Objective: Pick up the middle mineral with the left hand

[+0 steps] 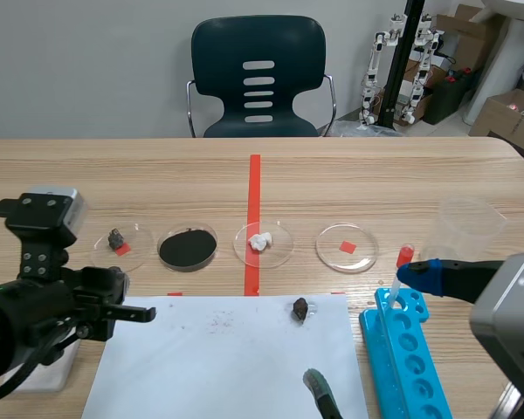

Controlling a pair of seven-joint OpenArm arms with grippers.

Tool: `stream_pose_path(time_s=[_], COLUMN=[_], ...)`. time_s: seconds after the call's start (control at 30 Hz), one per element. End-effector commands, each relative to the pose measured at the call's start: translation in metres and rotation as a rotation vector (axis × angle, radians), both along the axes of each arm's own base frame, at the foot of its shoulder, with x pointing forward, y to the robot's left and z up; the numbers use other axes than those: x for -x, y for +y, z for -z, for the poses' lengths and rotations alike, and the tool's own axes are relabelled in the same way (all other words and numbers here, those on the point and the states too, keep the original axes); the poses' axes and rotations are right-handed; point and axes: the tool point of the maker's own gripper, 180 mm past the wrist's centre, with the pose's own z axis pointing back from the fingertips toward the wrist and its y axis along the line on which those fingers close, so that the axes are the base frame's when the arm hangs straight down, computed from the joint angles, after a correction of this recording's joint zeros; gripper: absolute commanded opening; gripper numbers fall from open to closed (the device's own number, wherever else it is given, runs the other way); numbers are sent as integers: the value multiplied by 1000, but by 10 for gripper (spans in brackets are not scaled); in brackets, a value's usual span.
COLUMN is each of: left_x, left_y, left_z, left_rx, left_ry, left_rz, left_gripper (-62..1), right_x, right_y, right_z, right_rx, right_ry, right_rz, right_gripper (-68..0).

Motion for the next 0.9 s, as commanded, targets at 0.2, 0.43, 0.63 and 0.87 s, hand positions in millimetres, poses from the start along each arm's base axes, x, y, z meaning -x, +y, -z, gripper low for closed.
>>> stream_pose_path(time_s=[0.2,0.43,0.63,0.87], left_x=[16,31,44,56], left_y=[22,29,35,38], left_z=[-29,-49,-65,-79], left_rx=[-3,27,31,7], left_ry=[-133,-246,-329,-383], left_rz=[80,152,216,325], left_gripper=[-481,-481,-481,-481], right_x=[-4,-4,-4,-4], right_y=[2,2,2,2], right_z=[-10,-10,-10,-10], right_rx=[-22,-22,-22,-22], right_ry=[-30,-30,-30,-30], right_rz=[2,2,2,2], right_gripper=[4,4,4,4])
